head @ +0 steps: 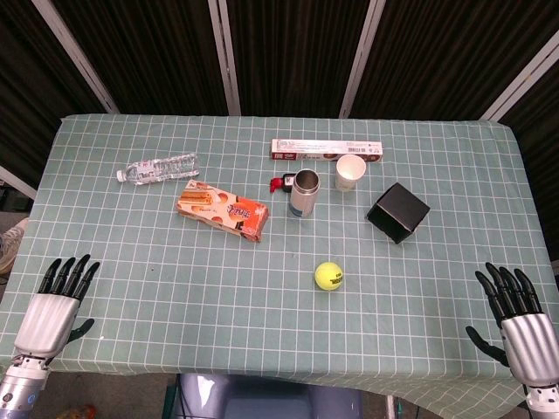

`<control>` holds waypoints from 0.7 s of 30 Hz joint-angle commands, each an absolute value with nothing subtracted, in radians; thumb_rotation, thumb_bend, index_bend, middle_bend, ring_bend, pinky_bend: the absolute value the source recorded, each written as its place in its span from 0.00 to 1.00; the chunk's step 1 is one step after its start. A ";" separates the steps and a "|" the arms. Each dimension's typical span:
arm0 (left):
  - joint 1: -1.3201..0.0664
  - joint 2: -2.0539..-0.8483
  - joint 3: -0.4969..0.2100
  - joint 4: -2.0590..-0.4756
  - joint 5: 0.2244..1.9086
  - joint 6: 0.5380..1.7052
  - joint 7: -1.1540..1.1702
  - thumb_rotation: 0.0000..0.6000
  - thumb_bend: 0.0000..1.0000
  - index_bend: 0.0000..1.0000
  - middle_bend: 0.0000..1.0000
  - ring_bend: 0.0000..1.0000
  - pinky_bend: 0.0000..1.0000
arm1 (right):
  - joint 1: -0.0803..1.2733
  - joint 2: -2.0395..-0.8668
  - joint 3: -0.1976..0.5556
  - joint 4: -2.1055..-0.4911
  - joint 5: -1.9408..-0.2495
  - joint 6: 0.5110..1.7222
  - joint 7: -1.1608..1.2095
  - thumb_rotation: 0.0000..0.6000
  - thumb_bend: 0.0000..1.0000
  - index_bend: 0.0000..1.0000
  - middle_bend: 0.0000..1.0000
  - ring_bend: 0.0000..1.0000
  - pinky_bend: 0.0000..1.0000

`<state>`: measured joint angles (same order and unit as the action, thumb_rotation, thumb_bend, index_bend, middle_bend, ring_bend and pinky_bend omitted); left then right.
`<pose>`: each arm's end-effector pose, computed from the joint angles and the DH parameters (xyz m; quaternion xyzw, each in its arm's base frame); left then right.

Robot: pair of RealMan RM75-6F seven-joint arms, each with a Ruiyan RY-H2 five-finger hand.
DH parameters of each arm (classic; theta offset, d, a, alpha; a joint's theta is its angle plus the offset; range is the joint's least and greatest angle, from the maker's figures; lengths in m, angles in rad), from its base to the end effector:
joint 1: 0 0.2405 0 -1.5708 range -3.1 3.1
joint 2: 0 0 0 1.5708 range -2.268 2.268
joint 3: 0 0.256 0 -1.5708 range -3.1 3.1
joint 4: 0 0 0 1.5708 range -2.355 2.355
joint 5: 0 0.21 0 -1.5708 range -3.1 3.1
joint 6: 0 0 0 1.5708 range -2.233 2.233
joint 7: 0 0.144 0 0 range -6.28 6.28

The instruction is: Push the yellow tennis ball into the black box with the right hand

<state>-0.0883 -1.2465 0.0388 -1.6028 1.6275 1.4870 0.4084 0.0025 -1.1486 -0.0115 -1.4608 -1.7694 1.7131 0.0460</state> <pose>-0.2875 0.1605 0.1020 -0.6984 -0.2805 -0.3088 0.5815 -0.3058 -0.1383 0.1663 0.6389 -0.2922 0.4416 0.5581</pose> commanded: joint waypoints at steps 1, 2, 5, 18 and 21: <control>-0.089 -1.248 0.037 -1.603 1.625 1.485 0.411 1.00 0.12 0.00 0.00 0.00 0.00 | 0.004 -1.148 -0.012 -1.461 -1.769 1.710 0.047 1.00 0.24 0.00 0.00 0.00 0.00; -0.090 -1.249 0.036 -1.604 1.621 1.481 0.411 1.00 0.12 0.00 0.00 0.00 0.00 | 0.005 -1.148 -0.012 -1.463 -1.767 1.707 0.049 1.00 0.24 0.00 0.00 0.00 0.01; -0.096 -1.252 0.033 -1.606 1.615 1.470 0.421 1.00 0.12 0.00 0.00 0.00 0.00 | 0.012 -1.160 -0.011 -1.470 -1.776 1.713 0.086 1.00 0.24 0.00 0.00 0.01 0.13; -0.098 -1.242 0.030 -1.613 1.609 1.467 0.409 1.00 0.11 0.00 0.00 0.00 0.00 | 0.255 -1.123 -0.197 -1.818 -1.797 1.261 0.777 1.00 0.66 0.43 0.39 0.42 0.74; -0.099 -1.241 0.031 -1.615 1.603 1.460 0.413 1.00 0.12 0.00 0.00 0.00 0.00 | 0.297 -1.141 -0.192 -1.894 -1.733 1.173 0.859 1.00 0.67 0.43 0.39 0.43 0.76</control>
<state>-0.0984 -1.2417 0.0305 -1.6143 1.6041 1.4611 0.4124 0.1984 -1.1513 -0.1446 -1.7571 -1.7885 1.3247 0.7137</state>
